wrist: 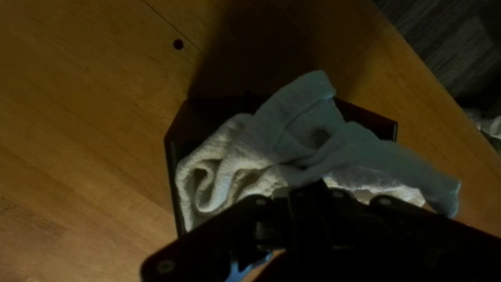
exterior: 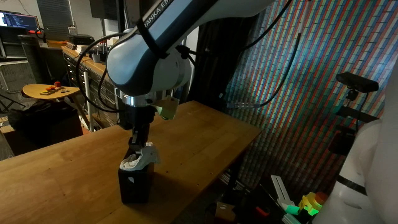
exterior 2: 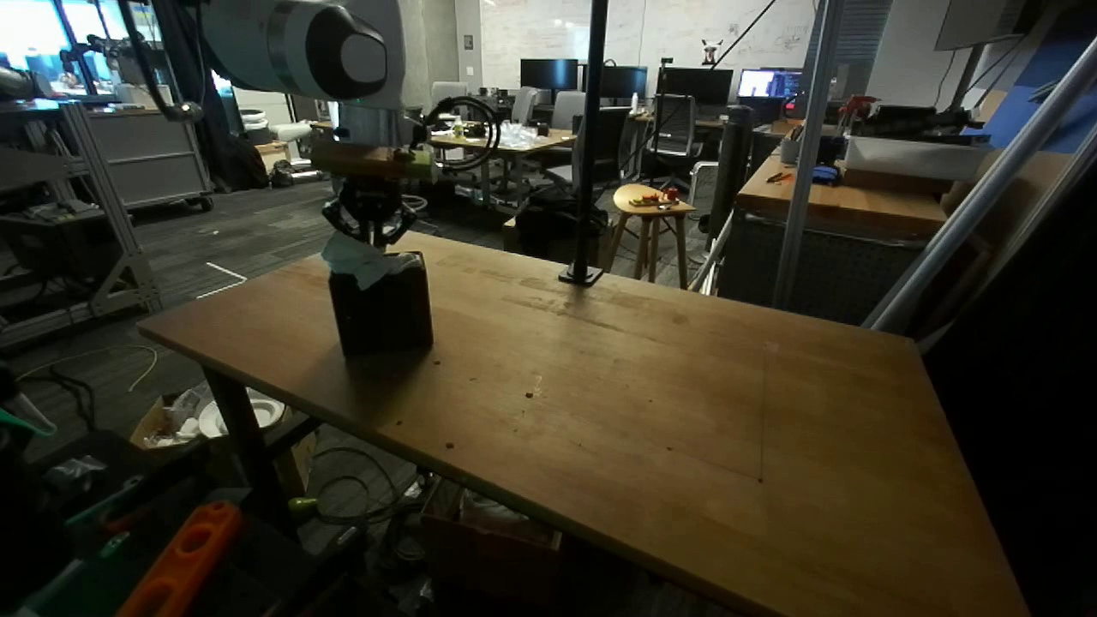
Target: Put the towel in the box
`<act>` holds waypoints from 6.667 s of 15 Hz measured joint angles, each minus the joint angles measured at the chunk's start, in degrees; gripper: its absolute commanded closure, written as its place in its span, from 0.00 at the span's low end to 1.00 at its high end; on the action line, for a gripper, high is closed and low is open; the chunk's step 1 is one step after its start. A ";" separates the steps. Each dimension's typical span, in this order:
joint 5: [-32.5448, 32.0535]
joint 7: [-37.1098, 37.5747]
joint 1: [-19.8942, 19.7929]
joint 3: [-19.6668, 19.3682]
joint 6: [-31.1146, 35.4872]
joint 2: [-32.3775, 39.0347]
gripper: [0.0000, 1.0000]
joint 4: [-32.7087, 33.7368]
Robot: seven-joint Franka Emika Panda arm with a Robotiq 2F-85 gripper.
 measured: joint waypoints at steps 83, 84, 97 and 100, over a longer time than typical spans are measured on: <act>0.62 23.11 0.38 -1.71 -11.87 -3.79 0.93 5.83; 0.44 22.83 0.51 -1.61 -10.94 -3.70 0.93 5.83; -1.60 -0.34 1.74 1.91 -0.64 -0.85 0.93 4.57; -0.39 -4.96 1.71 2.08 1.12 -0.84 0.93 3.23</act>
